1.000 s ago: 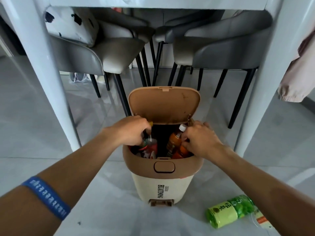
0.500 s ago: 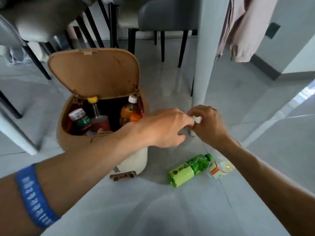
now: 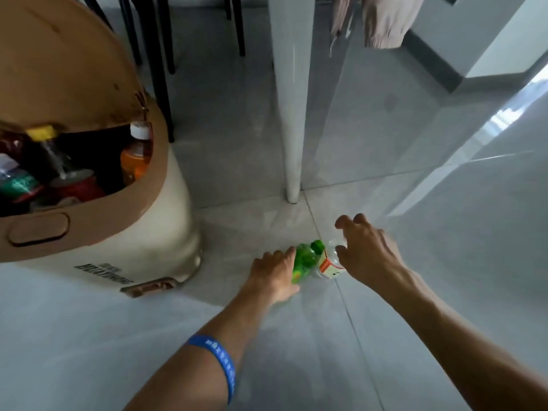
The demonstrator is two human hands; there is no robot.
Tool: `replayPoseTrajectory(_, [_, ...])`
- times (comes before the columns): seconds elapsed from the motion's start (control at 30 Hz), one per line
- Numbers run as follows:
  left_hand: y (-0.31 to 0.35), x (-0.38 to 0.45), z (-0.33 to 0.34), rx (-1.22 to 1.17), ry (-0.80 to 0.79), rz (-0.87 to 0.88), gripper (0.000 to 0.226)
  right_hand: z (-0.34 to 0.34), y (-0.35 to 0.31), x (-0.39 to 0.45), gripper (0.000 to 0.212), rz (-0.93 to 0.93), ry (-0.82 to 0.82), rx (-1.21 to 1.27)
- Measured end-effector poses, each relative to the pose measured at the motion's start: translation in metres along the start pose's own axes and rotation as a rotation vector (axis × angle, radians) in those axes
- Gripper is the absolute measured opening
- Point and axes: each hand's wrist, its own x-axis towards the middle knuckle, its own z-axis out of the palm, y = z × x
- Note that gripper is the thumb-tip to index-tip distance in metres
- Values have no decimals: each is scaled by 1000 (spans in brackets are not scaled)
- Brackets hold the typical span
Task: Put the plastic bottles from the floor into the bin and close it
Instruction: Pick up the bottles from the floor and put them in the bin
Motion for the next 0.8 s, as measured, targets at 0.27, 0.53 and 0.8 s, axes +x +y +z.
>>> replayPoseTrajectory(0.27, [-15, -11, -15, -292, -44, -149, 87, -6, -13, 10, 41, -45, 134, 546])
replayPoseTrajectory(0.53, [-31, -68, -151, -839, 207, 305, 79, -120, -85, 7, 42, -245, 668, 607])
replayPoseTrajectory(0.8, [-90, -209, -298, -888, 474, 532, 77, -198, -170, -8, 38, -543, 922, 1148])
